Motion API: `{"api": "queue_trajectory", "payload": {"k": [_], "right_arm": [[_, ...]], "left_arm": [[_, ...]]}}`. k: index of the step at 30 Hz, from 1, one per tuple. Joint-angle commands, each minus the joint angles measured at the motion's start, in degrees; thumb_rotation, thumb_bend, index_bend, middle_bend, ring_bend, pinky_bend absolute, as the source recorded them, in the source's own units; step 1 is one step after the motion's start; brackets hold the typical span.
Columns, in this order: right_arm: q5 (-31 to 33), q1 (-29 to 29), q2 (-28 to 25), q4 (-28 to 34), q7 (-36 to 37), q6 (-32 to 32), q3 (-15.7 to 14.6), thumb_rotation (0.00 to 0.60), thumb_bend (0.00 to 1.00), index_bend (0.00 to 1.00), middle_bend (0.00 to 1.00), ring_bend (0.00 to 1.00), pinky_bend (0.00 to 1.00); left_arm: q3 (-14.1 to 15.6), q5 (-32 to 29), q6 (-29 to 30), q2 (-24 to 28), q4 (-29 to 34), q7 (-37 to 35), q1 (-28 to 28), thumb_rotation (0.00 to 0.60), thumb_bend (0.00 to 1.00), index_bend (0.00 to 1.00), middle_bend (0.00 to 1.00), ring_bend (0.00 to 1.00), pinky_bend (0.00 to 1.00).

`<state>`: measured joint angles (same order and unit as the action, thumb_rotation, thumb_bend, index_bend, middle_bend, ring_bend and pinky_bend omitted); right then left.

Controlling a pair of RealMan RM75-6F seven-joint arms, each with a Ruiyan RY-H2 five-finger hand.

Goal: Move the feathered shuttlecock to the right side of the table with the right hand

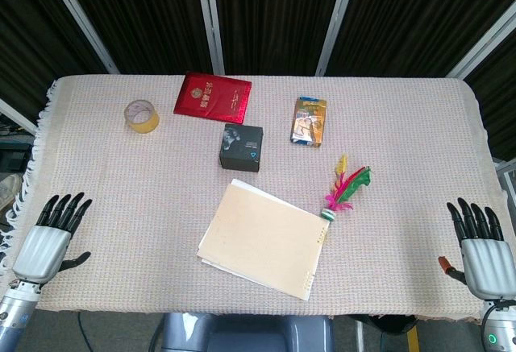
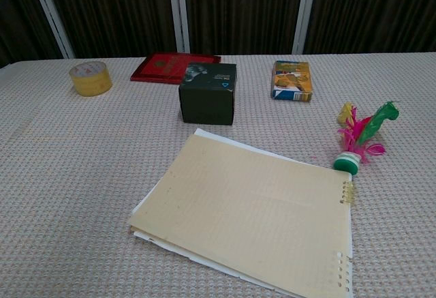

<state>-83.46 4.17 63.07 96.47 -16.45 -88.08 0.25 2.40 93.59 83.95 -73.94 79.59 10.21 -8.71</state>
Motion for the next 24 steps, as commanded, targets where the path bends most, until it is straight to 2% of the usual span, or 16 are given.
{"api": "queue_trajectory", "payload": {"k": [1, 5, 10, 13, 17, 24], "right_arm": [[0.05, -0.05, -0.03, -0.16, 0.33, 0.24, 0.19, 0.6, 0.15, 0.0, 0.0, 0.0, 0.0], [0.17, 0.17, -0.02, -0.33, 0.55, 0.96, 0.47, 0.6, 0.15, 0.01, 0.0, 0.0, 0.0], [-0.31, 2.19, 0.12, -1.84, 3.67, 4.15, 1.28, 0.6, 0.15, 0.08, 0.0, 0.0, 0.0], [-1.48, 5.96, 0.51, -5.36, 8.58, 8.73, 2.69, 0.6, 0.15, 0.13, 0.0, 0.0, 0.0], [-2.25, 10.83, 1.12, -10.15, 10.98, 13.88, 4.72, 0.6, 0.15, 0.18, 0.0, 0.0, 0.0], [-3.82, 20.22, 5.21, -22.74, 19.97, 24.08, 7.08, 0.6, 0.15, 0.21, 0.0, 0.0, 0.0]], "left_arm": [[0.0, -0.09, -0.22, -0.16, -0.14, 0.2, -0.05, 0.561, 0.04, 0.0, 0.0, 0.0, 0.0], [-0.02, -0.19, -0.38, -0.24, -0.13, 0.35, -0.08, 0.565, 0.04, 0.0, 0.0, 0.0, 0.0], [-0.22, -0.42, -0.73, -0.54, -0.46, 0.41, -0.26, 0.563, 0.04, 0.0, 0.0, 0.0, 0.0], [-0.78, -1.55, -1.76, -0.78, -0.59, 0.11, -0.64, 0.563, 0.04, 0.0, 0.0, 0.0, 0.0], [-1.25, -2.68, -3.23, -1.38, -1.33, 0.77, -1.2, 0.565, 0.04, 0.0, 0.0, 0.0, 0.0], [-2.1, -4.91, -4.85, -3.71, -3.2, 3.64, -1.58, 0.56, 0.04, 0.0, 0.0, 0.0, 0.0]]}}
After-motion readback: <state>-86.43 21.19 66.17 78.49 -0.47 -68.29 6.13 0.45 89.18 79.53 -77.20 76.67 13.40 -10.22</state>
